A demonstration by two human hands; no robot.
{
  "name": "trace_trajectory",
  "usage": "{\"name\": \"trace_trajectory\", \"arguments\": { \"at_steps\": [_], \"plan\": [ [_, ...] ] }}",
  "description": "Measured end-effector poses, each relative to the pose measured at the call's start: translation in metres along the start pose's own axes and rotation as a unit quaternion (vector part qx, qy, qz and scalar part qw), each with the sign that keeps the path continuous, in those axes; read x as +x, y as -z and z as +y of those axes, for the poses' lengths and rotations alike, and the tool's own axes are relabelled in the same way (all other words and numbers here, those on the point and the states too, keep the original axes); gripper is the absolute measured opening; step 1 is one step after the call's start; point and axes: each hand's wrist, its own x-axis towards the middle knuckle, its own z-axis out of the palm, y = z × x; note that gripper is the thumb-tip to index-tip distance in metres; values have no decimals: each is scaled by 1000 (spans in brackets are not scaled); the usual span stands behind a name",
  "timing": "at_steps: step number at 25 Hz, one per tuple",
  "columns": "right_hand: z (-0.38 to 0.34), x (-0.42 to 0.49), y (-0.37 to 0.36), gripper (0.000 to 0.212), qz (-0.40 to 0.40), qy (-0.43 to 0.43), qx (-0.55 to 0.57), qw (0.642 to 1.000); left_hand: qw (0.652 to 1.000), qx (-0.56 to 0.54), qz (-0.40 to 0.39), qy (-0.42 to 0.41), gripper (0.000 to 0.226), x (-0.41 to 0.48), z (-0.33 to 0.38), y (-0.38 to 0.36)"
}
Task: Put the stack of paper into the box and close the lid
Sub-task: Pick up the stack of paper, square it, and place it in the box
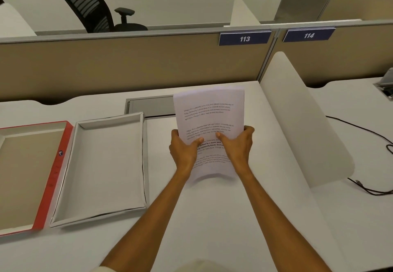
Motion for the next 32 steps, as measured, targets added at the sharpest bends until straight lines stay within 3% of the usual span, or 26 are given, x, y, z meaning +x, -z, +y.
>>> {"name": "trace_trajectory", "arguments": {
  "at_steps": [4,10,22,32],
  "plan": [
    [3,-13,5,71,3,30,101,994,995,-81,7,-55,55,-13,1,5],
    [16,-25,4,71,10,57,178,982,989,-115,20,-90,60,-24,-7,9],
    [31,-31,0,71,2,69,199,978,988,-121,18,-94,57,-24,-21,9],
    [33,-35,7,74,-13,85,185,979,986,-136,-28,-97,65,-11,-26,19]
  ]
}}
